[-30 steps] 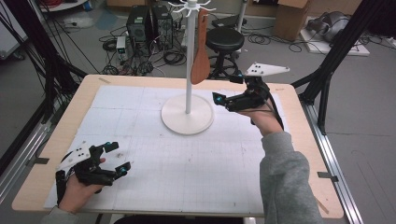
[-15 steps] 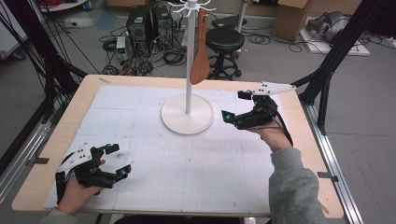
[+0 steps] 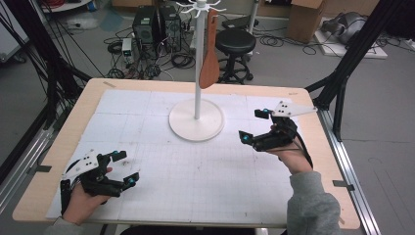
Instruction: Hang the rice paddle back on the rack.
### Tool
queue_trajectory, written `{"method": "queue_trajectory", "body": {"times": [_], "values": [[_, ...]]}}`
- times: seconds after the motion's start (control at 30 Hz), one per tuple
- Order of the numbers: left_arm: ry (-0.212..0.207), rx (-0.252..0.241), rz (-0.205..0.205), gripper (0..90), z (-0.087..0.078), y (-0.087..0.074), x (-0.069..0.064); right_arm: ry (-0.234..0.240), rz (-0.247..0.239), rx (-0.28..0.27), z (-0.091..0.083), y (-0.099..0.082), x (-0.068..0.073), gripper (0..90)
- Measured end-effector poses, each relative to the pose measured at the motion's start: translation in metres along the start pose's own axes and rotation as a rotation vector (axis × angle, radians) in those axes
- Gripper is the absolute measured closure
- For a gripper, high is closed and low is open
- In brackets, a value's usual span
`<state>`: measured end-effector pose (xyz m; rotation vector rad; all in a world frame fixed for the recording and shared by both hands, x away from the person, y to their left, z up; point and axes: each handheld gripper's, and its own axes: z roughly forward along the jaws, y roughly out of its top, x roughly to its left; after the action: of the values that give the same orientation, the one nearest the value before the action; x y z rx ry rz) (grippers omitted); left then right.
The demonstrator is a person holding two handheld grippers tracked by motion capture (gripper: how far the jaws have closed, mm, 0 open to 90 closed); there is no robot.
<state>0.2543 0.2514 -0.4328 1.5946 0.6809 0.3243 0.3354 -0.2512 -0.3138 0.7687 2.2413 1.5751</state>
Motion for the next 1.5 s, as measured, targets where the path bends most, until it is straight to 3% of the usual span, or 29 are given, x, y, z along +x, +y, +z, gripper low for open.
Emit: {"method": "queue_trajectory", "body": {"times": [0.2, 0.4, 0.7, 0.97, 1.13, 1.3, 1.5], "values": [[-0.009, 0.011, 0.011, 2.3, 0.006, 0.001, -0.001, -0.003, 0.023, 0.006, -0.005, -0.014, -0.001, 0.0], [-0.002, 0.017, 0.013, 2.3, 0.008, 0.002, -0.002, 0.023, 0.026, -0.012, -0.015, -0.026, 0.002, 0.0], [0.008, 0.022, 0.031, 2.3, 0.008, 0.002, -0.002, 0.010, 0.055, -0.042, -0.033, -0.046, 0.008, 0.0], [0.013, 0.006, 0.045, 2.3, 0.002, 0.005, -0.005, 0.044, 0.071, -0.091, -0.057, -0.073, 0.016, 0.0], [0.010, 0.006, 0.054, 2.3, 0.001, 0.006, -0.009, 0.018, 0.104, -0.108, -0.071, -0.092, 0.021, 0.0], [0.009, 0.014, 0.059, 2.3, 0.003, 0.006, -0.008, 0.009, 0.130, -0.126, -0.074, -0.104, 0.023, 0.0], [0.005, 0.019, 0.072, 2.3, 0.001, 0.005, -0.010, 0.000, 0.116, -0.073, -0.065, -0.115, 0.025, 0.0]]}}
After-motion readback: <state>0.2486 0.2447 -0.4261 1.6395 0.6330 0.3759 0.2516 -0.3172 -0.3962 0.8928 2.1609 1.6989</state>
